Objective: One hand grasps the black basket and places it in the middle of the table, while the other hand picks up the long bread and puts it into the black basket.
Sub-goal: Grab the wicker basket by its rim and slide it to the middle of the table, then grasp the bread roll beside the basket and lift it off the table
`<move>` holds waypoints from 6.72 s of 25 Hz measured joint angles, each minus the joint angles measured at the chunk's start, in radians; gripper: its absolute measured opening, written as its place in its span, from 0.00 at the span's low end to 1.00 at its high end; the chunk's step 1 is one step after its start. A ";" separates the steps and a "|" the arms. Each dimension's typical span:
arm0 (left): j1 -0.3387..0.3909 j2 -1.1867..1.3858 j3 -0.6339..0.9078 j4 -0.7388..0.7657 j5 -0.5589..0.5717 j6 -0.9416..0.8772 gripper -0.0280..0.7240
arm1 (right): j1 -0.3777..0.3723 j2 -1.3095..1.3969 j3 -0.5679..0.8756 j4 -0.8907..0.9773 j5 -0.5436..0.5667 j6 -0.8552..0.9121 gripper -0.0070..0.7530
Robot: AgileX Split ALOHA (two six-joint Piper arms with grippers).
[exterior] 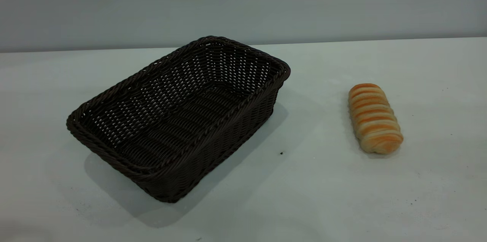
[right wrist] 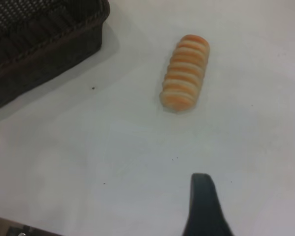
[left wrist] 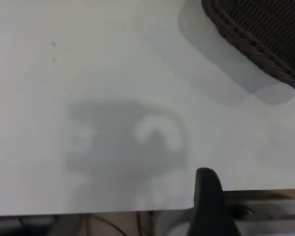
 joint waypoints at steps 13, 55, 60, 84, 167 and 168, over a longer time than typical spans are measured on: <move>-0.136 0.481 -0.008 -0.236 -0.290 -0.158 0.74 | 0.000 0.007 0.000 -0.001 -0.003 -0.037 0.66; -0.300 1.032 -0.019 0.039 -0.963 -1.020 0.55 | 0.000 0.007 0.000 -0.001 -0.009 -0.039 0.66; -0.300 1.039 -0.027 0.045 -1.021 -1.045 0.47 | 0.000 0.007 0.000 -0.001 0.004 -0.039 0.66; -0.189 1.044 -0.197 0.850 -1.004 -1.201 0.44 | 0.000 0.007 0.000 -0.004 0.016 -0.038 0.66; -0.167 0.660 -0.296 1.838 -0.993 -1.945 0.79 | 0.000 0.578 -0.031 0.662 -0.357 -0.581 0.66; -0.167 0.649 -0.296 1.838 -0.991 -1.944 0.79 | 0.000 0.633 -0.046 0.703 -0.375 -0.621 0.66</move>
